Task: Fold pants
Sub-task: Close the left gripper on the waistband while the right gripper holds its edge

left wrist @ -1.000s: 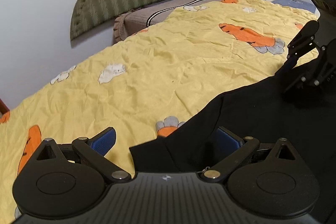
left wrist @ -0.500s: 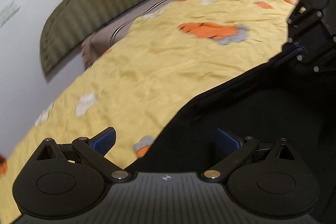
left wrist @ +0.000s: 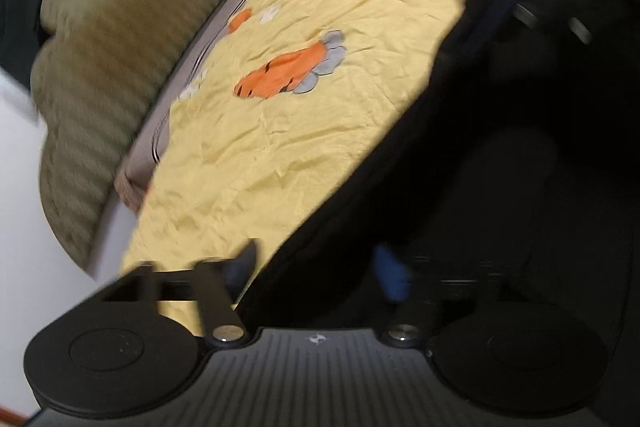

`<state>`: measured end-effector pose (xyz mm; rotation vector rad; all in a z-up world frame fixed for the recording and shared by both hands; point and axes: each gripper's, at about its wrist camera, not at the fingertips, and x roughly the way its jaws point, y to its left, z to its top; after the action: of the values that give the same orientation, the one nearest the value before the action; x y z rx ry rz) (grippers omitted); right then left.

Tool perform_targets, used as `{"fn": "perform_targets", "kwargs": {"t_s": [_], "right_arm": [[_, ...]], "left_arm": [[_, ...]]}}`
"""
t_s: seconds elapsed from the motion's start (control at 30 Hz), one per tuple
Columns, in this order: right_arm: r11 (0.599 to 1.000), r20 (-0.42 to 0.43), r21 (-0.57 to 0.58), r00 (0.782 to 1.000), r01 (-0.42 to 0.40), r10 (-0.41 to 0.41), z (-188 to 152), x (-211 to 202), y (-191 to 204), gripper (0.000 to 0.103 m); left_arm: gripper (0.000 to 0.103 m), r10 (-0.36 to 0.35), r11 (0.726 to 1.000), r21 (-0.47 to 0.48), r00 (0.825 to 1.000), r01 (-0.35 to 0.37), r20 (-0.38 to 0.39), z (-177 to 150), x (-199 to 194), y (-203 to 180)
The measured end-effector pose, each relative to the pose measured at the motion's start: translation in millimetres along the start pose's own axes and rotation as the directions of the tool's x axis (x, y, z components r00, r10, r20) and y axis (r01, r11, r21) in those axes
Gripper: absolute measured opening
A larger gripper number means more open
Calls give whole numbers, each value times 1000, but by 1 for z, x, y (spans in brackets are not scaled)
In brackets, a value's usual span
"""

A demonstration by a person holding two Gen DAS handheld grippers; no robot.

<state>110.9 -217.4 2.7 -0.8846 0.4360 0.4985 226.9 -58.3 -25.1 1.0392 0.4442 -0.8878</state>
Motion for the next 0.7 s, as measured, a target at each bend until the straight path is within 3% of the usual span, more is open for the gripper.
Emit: {"fn": "perform_targets", "kwargs": {"t_s": [0.07, 0.17, 0.3, 0.4, 0.7], "right_arm": [[1000, -5, -9, 1000, -1, 1, -1, -3, 3, 4], [1000, -13, -25, 1000, 3, -3, -3, -4, 11, 4], [999, -12, -13, 999, 30, -30, -4, -6, 15, 4], [998, -5, 5, 998, 58, -58, -2, -9, 18, 4], [994, 24, 49, 995, 95, -96, 0, -41, 45, 4]], "left_arm": [[30, -34, 998, -62, 999, 33, -13, 0, -1, 6], [19, 19, 999, -30, 1000, -19, 6, -1, -13, -7], [19, 155, 987, -49, 986, -153, 53, -3, -33, -27], [18, 216, 975, -63, 976, -213, 44, -5, -45, -46], [18, 277, 951, -148, 961, -270, 24, -19, -94, -91]]}}
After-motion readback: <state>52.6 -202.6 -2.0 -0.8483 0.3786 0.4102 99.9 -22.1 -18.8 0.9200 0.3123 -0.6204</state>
